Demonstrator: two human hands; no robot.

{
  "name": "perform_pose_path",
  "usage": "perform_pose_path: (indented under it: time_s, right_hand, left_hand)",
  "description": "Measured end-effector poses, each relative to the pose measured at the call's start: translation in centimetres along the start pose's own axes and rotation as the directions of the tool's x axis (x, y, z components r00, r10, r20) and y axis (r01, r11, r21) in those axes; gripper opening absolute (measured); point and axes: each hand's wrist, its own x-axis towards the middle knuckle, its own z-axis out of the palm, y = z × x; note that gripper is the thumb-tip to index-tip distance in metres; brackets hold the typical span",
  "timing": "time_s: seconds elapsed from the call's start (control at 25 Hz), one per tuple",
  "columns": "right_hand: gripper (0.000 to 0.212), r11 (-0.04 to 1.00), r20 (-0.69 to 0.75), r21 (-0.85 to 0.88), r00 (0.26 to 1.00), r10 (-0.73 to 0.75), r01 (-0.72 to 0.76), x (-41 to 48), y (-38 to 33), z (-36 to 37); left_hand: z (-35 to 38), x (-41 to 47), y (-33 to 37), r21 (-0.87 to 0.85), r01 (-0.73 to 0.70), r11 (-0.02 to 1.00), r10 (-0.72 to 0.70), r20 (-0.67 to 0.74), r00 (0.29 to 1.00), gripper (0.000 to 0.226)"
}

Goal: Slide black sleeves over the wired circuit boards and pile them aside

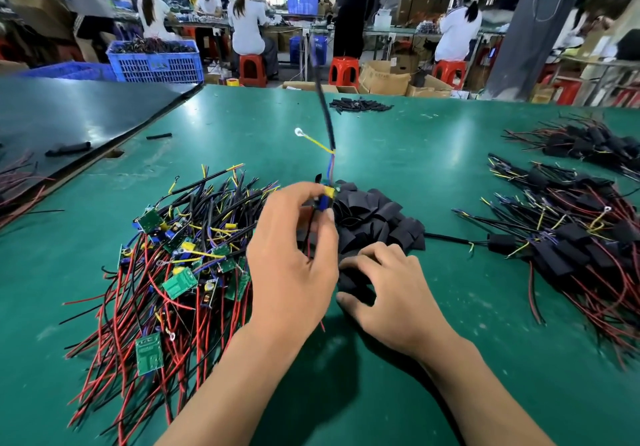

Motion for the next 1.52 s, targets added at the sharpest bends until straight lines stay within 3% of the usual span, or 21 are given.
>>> perform_pose_path:
  time_s: [0.08,0.16,0.24,0.36,0.48,0.56,0.68,0.8,0.96,1.16,1.32,1.52]
  right_hand:
    - [0.037,1.000,-0.024,0.015,1.000,-0.013,0.014,0.0,0.0,0.0]
    - [0.027,0.999,-0.072,0.030,0.997,-0.026,0.028,0.1,-0.2,0.1]
    - [0.016,0.997,-0.134,0.065,0.990,-0.030,0.039,0.2,-0.4,0.2]
    - [0.007,0.968,-0.214,0.251,0.976,0.034,0.021,0.2,-0.8,0.3]
    - [0.014,0.856,-0.260,0.516,0.945,0.201,-0.040,0.1,-1.1,0.1]
    - [0.017,0.794,-0.286,0.604,0.914,0.287,-0.060,0.1,-1.2,-0.2]
    - [0.013,0.723,-0.230,0.684,0.911,0.341,-0.098,0.3,-1.2,-0.4]
    - [0.013,0.616,-0.096,0.775,0.936,0.339,-0.143,0.1,-1.4,-0.4]
    - [0.016,0.457,-0.005,0.881,0.962,0.272,-0.125,0.1,-1.8,-1.0]
    - [0.014,0.366,-0.009,0.927,0.973,0.232,-0.079,0.2,-2.0,-1.5]
    - [0.017,0.263,-0.027,0.965,0.986,0.167,-0.018,0.2,-2.1,-2.1]
    - [0.013,0.261,-0.011,0.965,0.982,0.190,-0.040,0.3,-1.7,-2.2]
  left_hand:
    - [0.3,-0.7,-0.9,-0.021,0.166,0.986,-0.163,0.093,0.982,0.033]
    - [0.6,-1.3,-2.3,-0.063,0.436,0.897,-0.419,0.184,0.889,0.032]
    - [0.6,-1.5,-3.5,-0.112,0.601,0.791,-0.562,0.256,0.787,0.031]
    - [0.4,-1.6,-3.8,-0.166,0.663,0.730,-0.603,0.299,0.739,0.033]
    - [0.5,-1.9,-3.7,-0.223,0.720,0.658,-0.636,0.347,0.689,0.038]
    - [0.5,-1.7,-3.8,-0.287,0.796,0.532,-0.684,0.409,0.604,0.044]
    - [0.2,-1.1,-3.9,-0.379,0.894,0.238,-0.672,0.600,0.433,0.041]
    - [-0.3,-0.7,-3.8,-0.346,0.931,0.120,-0.611,0.713,0.344,0.029]
    - [-0.6,-0.5,-3.7,-0.370,0.914,0.163,-0.553,0.733,0.396,0.028]
    - [-1.0,-0.5,-3.6,-0.285,0.889,0.358,-0.530,0.722,0.445,0.044]
    - [-1.0,-0.6,-3.2,-0.325,0.855,0.404,-0.455,0.739,0.497,0.043]
    - [-1.5,-0.2,-3.2,-0.122,0.738,0.664,-0.399,0.777,0.487,0.023]
